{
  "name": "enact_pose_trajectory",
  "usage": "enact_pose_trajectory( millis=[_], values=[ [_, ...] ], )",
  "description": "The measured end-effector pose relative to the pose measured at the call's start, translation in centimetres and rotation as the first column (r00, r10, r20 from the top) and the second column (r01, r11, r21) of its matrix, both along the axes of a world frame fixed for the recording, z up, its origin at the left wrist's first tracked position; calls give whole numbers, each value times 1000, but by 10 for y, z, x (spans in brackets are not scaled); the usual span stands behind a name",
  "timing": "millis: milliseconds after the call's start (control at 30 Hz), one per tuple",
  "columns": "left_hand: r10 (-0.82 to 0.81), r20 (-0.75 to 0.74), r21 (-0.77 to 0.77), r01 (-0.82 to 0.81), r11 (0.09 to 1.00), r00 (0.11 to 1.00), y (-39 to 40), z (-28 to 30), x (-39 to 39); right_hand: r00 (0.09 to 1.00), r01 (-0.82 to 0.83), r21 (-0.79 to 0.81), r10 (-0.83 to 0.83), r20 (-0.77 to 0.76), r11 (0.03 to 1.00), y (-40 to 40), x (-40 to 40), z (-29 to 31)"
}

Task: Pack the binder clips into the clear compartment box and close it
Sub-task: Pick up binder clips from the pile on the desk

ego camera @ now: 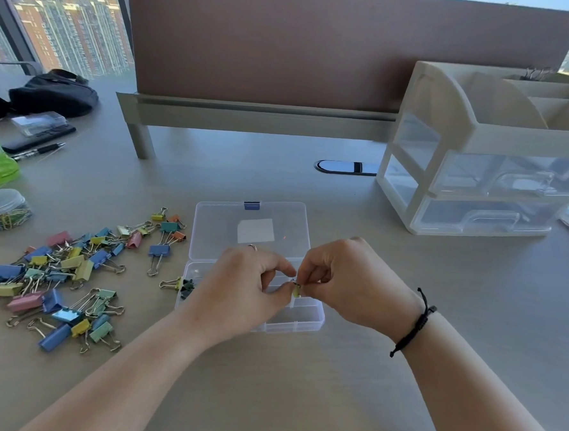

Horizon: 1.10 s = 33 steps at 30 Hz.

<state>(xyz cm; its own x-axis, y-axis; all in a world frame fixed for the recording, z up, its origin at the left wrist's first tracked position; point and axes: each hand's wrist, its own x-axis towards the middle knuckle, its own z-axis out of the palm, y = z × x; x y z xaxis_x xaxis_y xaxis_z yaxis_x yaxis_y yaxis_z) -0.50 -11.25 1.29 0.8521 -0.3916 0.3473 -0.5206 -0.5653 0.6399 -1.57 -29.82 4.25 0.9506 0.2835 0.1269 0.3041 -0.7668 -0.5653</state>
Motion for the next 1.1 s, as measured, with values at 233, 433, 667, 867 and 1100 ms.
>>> enact_pose_trajectory(
  millis=[233, 433, 667, 867, 1100],
  values=[
    [3, 55, 9, -4, 1000, 998, -1, 0, 0, 999, 29, -34, -28, 21, 999, 3, 1, -3],
    [-1, 49, 2, 0, 1000, 999, -1, 1, 0, 995, 100, -43, -101, -3, 994, 3, 4, -3],
    [1, 36, -9, 0, 1000, 999, -1, 0, 0, 977, 140, -66, -148, -151, 988, 3, 14, 0],
    [8, 19, -13, -8, 1000, 1000, -1, 0, 0, 969, 163, -20, -164, -187, 986, 3, 17, -3],
    [12, -56, -135, -19, 991, 998, 0, 8, -6, 958, 142, 79, -117, -264, 987, -10, 15, -1]
  ],
)
